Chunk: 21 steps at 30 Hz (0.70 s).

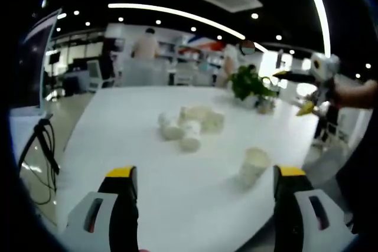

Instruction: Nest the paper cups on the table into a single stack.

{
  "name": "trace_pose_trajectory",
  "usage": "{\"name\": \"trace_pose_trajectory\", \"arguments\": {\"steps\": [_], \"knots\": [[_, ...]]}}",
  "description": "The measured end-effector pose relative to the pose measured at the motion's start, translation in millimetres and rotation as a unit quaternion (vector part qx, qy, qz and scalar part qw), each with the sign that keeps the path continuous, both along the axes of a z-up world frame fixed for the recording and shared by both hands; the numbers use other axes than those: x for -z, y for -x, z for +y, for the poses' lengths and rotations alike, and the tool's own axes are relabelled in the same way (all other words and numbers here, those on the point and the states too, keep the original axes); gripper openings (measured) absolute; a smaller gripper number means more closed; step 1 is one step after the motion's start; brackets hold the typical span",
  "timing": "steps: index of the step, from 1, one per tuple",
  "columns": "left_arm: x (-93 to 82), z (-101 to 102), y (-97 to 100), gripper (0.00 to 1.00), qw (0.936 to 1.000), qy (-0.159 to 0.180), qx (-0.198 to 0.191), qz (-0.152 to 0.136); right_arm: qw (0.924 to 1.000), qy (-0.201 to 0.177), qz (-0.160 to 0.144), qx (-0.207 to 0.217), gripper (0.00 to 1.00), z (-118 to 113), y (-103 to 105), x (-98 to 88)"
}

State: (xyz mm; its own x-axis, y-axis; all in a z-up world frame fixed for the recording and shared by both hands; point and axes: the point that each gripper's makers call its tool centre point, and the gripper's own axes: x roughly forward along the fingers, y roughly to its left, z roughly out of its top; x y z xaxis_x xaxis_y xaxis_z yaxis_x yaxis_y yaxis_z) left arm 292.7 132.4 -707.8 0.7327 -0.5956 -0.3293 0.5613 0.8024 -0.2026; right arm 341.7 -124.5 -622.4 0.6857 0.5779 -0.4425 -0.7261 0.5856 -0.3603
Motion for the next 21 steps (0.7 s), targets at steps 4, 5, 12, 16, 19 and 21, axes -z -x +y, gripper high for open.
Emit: {"name": "trace_pose_trajectory", "arguments": {"steps": [4, 5, 12, 16, 19, 21], "knots": [[0.5, -1.9, -0.3, 0.94, 0.9999, -0.004, 0.010, 0.001, 0.9974, -0.037, -0.002, 0.062, 1.00, -22.4, -7.0, -4.8], [-0.3, -1.7, -1.2, 0.94, 0.9999, -0.003, 0.010, 0.001, 0.9960, -0.047, 0.000, 0.076, 1.00, -26.7, -6.6, -3.9], [-3.0, -1.2, -3.3, 0.94, 0.9999, -0.002, 0.016, -0.003, 0.9864, -0.095, 0.027, 0.132, 1.00, -43.1, 3.5, 12.7], [-1.7, -1.1, -2.0, 0.94, 0.9998, -0.005, 0.021, -0.002, 0.9832, -0.099, 0.038, 0.149, 1.00, -47.5, 9.9, 21.7], [-2.9, -0.1, -1.3, 0.94, 0.9997, -0.007, 0.023, -0.002, 0.9785, -0.111, 0.056, 0.165, 1.00, -49.4, 15.1, 29.2], [-4.2, 0.4, -1.0, 0.94, 0.9997, -0.007, 0.025, -0.004, 0.9770, -0.122, 0.055, 0.166, 1.00, -48.3, 19.5, 28.1]]}}
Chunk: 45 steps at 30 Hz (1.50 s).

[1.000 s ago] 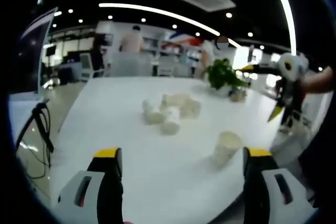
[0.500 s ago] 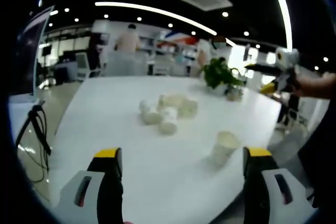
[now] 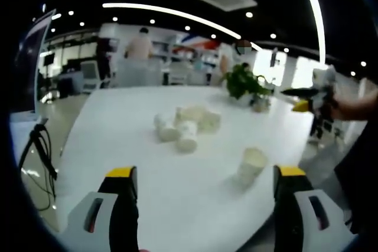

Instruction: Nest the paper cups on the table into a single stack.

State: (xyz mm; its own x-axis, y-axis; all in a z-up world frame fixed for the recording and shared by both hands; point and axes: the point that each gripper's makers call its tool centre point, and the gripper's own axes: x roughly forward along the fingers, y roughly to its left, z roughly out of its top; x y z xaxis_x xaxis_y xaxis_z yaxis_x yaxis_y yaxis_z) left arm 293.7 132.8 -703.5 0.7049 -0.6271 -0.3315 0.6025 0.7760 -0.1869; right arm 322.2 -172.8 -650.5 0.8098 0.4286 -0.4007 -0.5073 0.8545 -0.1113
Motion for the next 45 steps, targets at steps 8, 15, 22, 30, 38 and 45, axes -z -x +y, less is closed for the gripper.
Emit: {"name": "trace_pose_trajectory", "arguments": {"steps": [8, 15, 22, 30, 38, 45], "knots": [[-5.3, -0.4, 0.3, 0.94, 0.9999, -0.005, 0.011, -0.004, 0.9986, -0.024, 0.036, 0.030, 1.00, -7.5, 11.4, 22.9], [-8.0, -6.1, -1.2, 0.94, 0.9995, -0.003, 0.031, -0.009, 0.9981, -0.018, 0.044, 0.041, 1.00, -6.9, 17.6, 26.4], [-8.0, -8.5, -12.1, 0.94, 0.9991, -0.006, 0.040, -0.010, 0.9971, -0.032, 0.055, 0.042, 1.00, -3.9, 14.2, 32.0], [-7.7, -9.0, -29.5, 0.94, 0.9991, -0.016, 0.039, -0.004, 0.9980, -0.023, 0.055, 0.022, 0.99, 2.1, 2.7, 38.0], [-20.5, -9.8, -68.3, 0.94, 0.9996, -0.005, 0.028, -0.001, 0.9979, -0.032, 0.056, 0.008, 0.96, -1.6, -11.0, 55.0], [-19.4, -20.3, -101.8, 0.93, 0.9978, -0.035, 0.057, -0.001, 0.9975, -0.039, 0.059, 0.003, 0.93, -5.6, -18.7, 63.6]]}}
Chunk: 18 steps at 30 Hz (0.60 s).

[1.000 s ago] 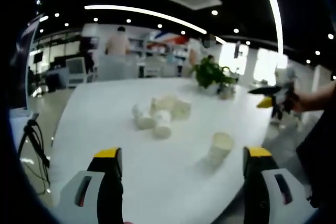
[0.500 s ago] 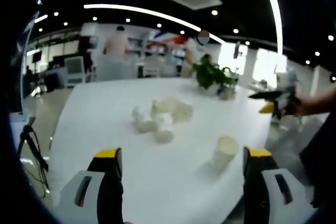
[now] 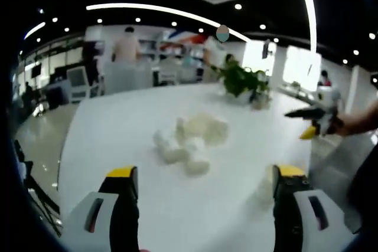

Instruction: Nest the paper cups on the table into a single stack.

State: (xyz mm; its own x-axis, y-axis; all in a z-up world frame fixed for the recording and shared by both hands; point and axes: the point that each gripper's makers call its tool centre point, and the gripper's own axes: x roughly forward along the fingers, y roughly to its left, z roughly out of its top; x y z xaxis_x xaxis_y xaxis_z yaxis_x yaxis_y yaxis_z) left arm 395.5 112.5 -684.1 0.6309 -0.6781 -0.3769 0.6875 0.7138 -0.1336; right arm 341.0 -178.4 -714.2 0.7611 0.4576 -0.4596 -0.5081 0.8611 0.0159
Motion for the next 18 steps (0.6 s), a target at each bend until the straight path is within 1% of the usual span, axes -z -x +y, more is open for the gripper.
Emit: {"name": "trace_pose_trajectory", "arguments": {"steps": [2, 5, 6, 8, 9, 10, 11, 12, 16, 17, 18], "knots": [[-1.4, -4.2, -5.8, 0.93, 0.9999, -0.007, 0.012, -0.004, 1.0000, 0.005, 0.003, -0.004, 0.93, -0.5, -1.2, 4.1], [5.5, -8.0, -16.8, 0.93, 0.9981, -0.043, 0.044, -0.005, 0.9999, 0.003, 0.007, -0.009, 0.93, -1.4, -3.5, 7.5], [6.6, -9.0, -19.8, 0.93, 0.9976, -0.049, 0.049, -0.004, 0.9999, 0.002, 0.007, -0.011, 0.92, -1.7, -4.2, 7.9], [5.7, -11.6, -29.5, 0.92, 0.9971, -0.050, 0.057, -0.004, 0.9999, 0.001, 0.009, -0.013, 0.92, -1.9, -6.2, 10.5], [1.6, -16.8, -33.3, 0.91, 0.9967, -0.048, 0.065, -0.005, 0.9998, 0.000, 0.012, -0.015, 0.91, -1.7, -6.9, 12.7], [-1.9, -21.1, -35.6, 0.91, 0.9958, -0.049, 0.076, -0.014, 0.9998, -0.001, 0.013, -0.015, 0.91, -1.3, -7.4, 13.5], [-2.0, -23.0, -39.7, 0.91, 0.9933, -0.066, 0.093, -0.022, 0.9998, -0.003, 0.015, -0.016, 0.91, -0.9, -8.2, 15.1], [-1.4, -23.9, -42.9, 0.91, 0.9918, -0.077, 0.099, -0.023, 0.9997, -0.004, 0.017, -0.017, 0.91, -0.6, -8.6, 16.6], [-2.0, -31.9, -56.6, 0.93, 0.9877, -0.095, 0.121, -0.027, 0.9995, -0.012, 0.021, -0.018, 0.91, 1.5, -10.9, 21.9], [-2.1, -33.3, -57.1, 0.93, 0.9871, -0.097, 0.125, -0.027, 0.9995, -0.014, 0.022, -0.018, 0.91, 1.7, -11.3, 22.5], [-1.0, -36.1, -60.7, 0.93, 0.9846, -0.106, 0.136, -0.028, 0.9995, -0.015, 0.022, -0.017, 0.90, 1.7, -11.8, 23.9]]}}
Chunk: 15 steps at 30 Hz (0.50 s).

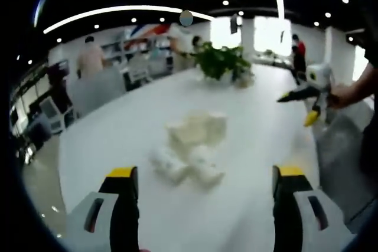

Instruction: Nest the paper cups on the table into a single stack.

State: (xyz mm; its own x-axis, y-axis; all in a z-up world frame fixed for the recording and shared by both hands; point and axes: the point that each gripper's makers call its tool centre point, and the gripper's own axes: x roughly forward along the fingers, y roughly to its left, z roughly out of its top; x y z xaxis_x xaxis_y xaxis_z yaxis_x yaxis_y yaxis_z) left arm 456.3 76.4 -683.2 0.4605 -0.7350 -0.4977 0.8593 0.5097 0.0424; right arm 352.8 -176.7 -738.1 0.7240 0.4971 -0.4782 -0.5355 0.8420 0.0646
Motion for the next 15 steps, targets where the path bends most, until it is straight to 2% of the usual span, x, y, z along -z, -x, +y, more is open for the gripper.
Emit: {"name": "trace_pose_trajectory", "arguments": {"steps": [4, 11, 15], "knots": [[3.2, -5.3, -14.5, 0.93, 0.9996, -0.020, 0.020, -0.002, 0.9998, -0.012, 0.012, 0.006, 0.90, 0.0, -2.3, 6.7], [8.9, -16.7, -32.6, 0.94, 0.9972, -0.054, 0.052, 0.000, 0.9999, -0.010, -0.002, 0.003, 0.89, -2.2, -5.9, 7.1], [14.4, -21.3, -39.3, 0.94, 0.9952, -0.068, 0.071, 0.004, 0.9997, -0.022, 0.006, 0.003, 0.88, -2.7, -7.0, 15.4]]}}
